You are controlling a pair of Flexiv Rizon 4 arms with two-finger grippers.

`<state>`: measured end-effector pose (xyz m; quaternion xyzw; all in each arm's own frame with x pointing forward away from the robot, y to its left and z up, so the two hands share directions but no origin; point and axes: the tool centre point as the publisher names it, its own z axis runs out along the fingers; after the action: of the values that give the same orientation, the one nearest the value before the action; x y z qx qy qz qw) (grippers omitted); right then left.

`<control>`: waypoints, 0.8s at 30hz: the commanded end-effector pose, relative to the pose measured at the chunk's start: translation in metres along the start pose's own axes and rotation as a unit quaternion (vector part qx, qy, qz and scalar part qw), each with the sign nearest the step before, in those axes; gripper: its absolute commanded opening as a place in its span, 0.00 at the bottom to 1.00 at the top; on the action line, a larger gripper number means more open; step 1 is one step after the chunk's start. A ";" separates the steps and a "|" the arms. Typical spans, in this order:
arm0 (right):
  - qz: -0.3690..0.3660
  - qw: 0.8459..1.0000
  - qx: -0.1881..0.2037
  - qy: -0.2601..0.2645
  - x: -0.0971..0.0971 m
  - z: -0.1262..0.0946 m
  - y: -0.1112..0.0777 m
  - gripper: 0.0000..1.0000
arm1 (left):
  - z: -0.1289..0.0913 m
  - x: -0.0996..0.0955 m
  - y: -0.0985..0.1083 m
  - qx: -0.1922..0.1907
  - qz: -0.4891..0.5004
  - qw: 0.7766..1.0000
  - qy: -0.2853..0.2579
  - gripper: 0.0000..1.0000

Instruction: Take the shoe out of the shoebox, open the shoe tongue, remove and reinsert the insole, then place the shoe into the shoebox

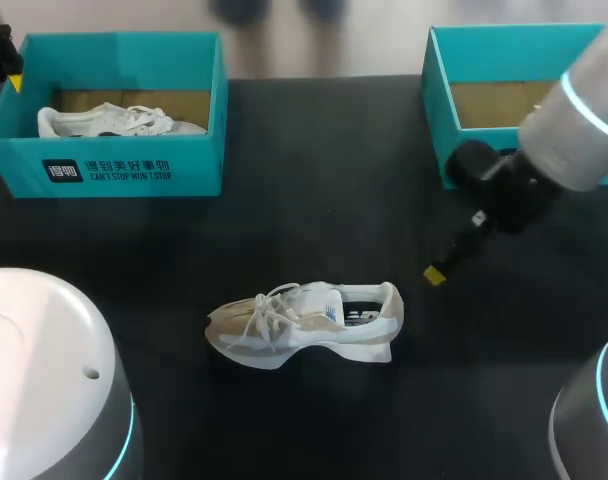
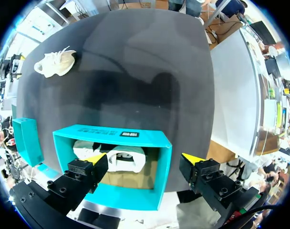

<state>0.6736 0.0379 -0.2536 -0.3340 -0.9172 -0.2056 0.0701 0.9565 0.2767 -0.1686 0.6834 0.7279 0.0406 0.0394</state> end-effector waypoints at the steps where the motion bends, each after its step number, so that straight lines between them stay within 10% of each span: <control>1: -0.100 0.972 -0.208 0.046 -0.010 -0.005 -0.020 1.00 | 0.000 0.000 -0.001 -0.001 0.000 1.000 0.001 1.00; 24: -0.223 0.932 -0.279 0.059 -0.038 0.011 -0.054 1.00 | 0.000 0.000 -0.001 -0.001 0.000 1.000 0.001 1.00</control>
<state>0.6740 -0.0081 -0.2789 -0.1168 -0.9029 -0.4135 0.0138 0.9565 0.2767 -0.1686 0.6833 0.7279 0.0406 0.0394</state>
